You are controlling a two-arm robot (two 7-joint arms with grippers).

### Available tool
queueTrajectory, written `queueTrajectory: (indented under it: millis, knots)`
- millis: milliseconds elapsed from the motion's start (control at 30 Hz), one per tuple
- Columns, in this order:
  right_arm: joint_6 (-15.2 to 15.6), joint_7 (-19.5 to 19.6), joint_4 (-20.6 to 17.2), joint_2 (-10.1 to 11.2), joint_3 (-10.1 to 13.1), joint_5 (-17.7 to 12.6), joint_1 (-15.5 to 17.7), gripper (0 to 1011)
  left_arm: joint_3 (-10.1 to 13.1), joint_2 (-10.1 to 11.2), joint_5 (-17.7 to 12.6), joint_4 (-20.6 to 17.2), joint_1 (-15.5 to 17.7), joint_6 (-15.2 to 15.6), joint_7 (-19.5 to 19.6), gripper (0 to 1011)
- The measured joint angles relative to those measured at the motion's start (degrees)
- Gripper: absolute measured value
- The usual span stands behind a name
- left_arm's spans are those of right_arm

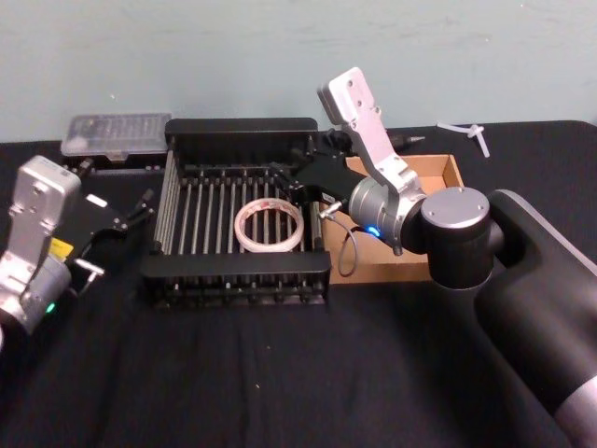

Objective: Pick up the white tape and place it into the black box , Pick up the silver tape and place it into the brown box.

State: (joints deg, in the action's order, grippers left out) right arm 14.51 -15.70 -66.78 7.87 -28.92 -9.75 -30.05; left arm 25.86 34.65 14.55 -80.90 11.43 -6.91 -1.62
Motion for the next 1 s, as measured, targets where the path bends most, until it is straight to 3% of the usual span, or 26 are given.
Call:
queueTrajectory:
  millis: [233,267,533,733,1000]
  knots:
    - [0.03,0.00,-0.04,0.00,0.02,-0.05,0.01,544,0.00,0.00,0.00,0.00,0.00,0.00,0.00,1001]
    - [0.04,0.00,-0.05,0.00,0.02,-0.06,0.01,615,0.00,0.00,0.00,0.00,0.00,0.00,0.00,1001]
    - [0.06,0.00,-0.08,0.00,0.02,-0.13,0.01,863,0.00,0.00,0.00,0.00,0.00,0.00,0.00,1001]
    - [0.06,0.00,-0.08,0.00,0.02,-0.14,0.01,1002,0.00,0.00,0.00,0.00,0.00,0.00,0.00,1001]
    - [0.06,0.00,-0.08,0.00,0.01,-0.14,0.01,1002,0.00,0.00,0.00,0.00,0.00,0.00,0.00,1001]
